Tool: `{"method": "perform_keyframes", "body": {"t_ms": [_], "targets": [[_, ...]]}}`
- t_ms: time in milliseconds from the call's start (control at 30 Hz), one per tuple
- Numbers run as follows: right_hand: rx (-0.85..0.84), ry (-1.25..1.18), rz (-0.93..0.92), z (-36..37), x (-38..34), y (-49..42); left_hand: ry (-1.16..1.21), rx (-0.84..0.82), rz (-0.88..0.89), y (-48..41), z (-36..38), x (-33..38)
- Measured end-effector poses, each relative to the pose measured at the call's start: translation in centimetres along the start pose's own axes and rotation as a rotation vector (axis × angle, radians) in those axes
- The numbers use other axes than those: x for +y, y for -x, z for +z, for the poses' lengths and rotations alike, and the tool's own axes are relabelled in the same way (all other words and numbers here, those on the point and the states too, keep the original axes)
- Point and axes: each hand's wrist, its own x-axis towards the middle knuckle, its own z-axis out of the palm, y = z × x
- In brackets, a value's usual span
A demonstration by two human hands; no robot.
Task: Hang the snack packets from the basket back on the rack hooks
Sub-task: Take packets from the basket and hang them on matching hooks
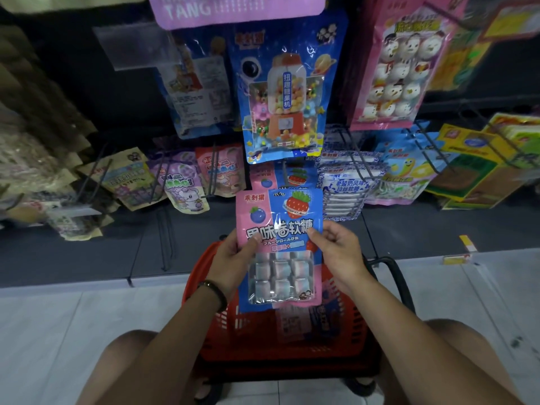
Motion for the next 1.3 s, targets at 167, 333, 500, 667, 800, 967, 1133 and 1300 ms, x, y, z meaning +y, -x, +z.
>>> {"method": "perform_keyframes", "body": {"t_ms": [167,333,500,667,800,967,1133,1300], "targets": [[0.014,0.093,-0.048,-0.1,-0.1,0.0,-0.031,0.013,0.012,-1.1,-0.6,0.9],[0.005,0.263,-0.276,-0.8,-2.4,-1.7,-0.324,0.089,0.155,-2.7,-0.6,2.8],[-0.078,0.207,-0.241,-0.6,-4.2,-4.1,-0.571,0.225,0.223,-5.3,-0.3,3.0],[-0.101,0.27,-0.231,-0.5,-2.0,-7.0,-0.346,0.212,0.137,-7.6,0.4,1.0],[-0.062,0.189,-0.086,0.0,0.0,-8.2,-0.215,0.175,0.082,-9.3,1.5,-0.3],[0.068,0.094,0.067,0.9,1.2,-9.5,-0.069,0.158,-0.016,-10.8,2.9,-0.4],[0.063,0.168,0.008,1.2,0.5,-10.9,0.041,0.248,-0.093,-12.6,3.3,-0.7],[0.14,0.168,-0.032,1.6,0.4,-12.2,0.03,0.264,-0.099,-13.5,3.7,-0.2]]}}
